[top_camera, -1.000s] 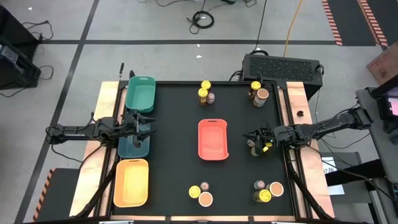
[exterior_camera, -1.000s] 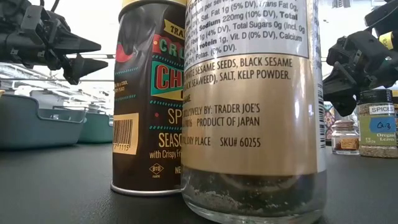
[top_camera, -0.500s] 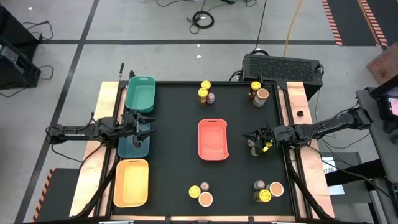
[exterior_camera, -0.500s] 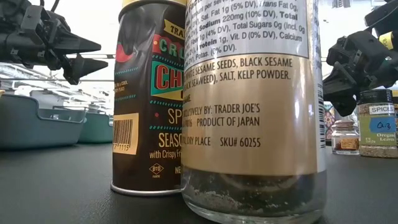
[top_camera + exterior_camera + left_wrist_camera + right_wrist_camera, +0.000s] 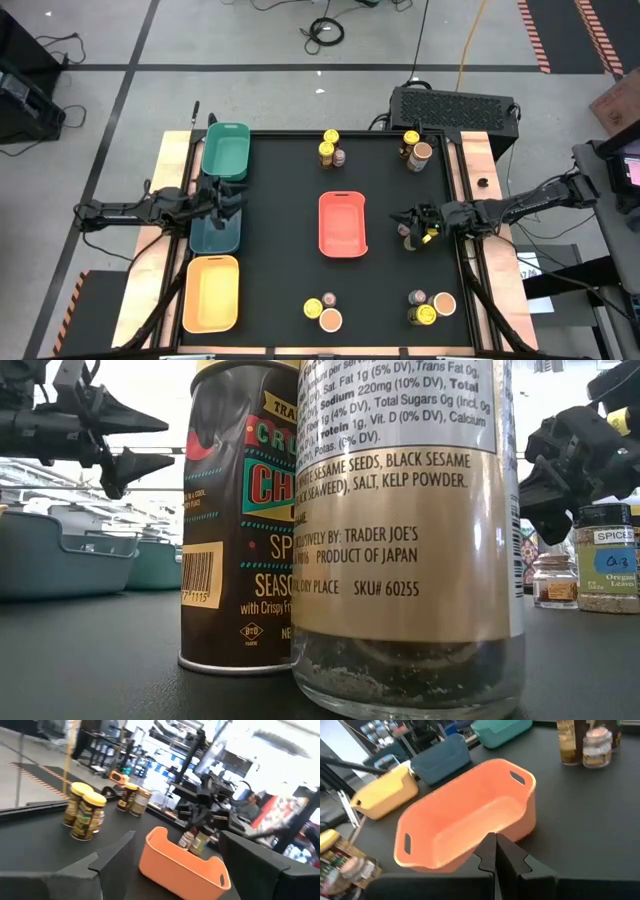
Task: Sort spices by type
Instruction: Put the yellow seasoning can in the orange bin
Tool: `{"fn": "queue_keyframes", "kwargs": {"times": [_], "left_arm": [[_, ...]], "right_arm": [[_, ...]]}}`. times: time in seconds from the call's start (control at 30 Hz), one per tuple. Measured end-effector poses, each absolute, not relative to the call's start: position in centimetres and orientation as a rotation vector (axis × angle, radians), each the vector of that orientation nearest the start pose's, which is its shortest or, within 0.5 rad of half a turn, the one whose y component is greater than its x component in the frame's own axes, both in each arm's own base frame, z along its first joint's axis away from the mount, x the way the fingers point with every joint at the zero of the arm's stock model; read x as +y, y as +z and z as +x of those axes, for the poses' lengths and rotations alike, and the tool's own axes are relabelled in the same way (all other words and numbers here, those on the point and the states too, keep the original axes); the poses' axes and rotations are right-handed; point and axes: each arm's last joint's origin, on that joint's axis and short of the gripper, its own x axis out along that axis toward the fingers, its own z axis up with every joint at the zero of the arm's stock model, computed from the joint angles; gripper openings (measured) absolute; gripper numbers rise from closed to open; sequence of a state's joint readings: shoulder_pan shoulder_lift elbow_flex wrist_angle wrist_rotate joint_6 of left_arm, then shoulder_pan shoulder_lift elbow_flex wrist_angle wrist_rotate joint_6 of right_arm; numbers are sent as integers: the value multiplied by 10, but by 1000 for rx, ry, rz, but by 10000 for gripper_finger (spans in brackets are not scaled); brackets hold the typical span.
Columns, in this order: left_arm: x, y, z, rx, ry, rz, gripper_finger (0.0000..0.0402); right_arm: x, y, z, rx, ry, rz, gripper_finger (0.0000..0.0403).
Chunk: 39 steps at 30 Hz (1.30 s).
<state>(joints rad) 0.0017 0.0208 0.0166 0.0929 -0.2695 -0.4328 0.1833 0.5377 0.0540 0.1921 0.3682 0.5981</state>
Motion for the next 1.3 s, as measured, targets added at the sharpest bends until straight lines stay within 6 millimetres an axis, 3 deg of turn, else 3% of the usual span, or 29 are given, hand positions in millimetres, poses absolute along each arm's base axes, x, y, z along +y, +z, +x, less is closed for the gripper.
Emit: {"fn": "queue_keyframes", "kwargs": {"times": [0.37, 0.57, 0.9, 1.13, 1.3], "left_arm": [[8, 185, 96, -201, 233, -319, 286], [7, 211, 90, -221, 231, -166, 286], [12, 269, 86, -23, 320, -22, 286], [19, 278, 101, 190, 463, -57, 286], [20, 274, 114, 304, 463, -18, 286]], "right_arm": [[14, 187, 132, -126, -144, 407, 0], [13, 211, 132, -270, -139, 302, 0], [-1, 301, 157, 45, -357, 144, 0], [-10, 370, 187, 190, -404, -33, 0], [-17, 393, 214, 288, -438, -43, 1]]}}
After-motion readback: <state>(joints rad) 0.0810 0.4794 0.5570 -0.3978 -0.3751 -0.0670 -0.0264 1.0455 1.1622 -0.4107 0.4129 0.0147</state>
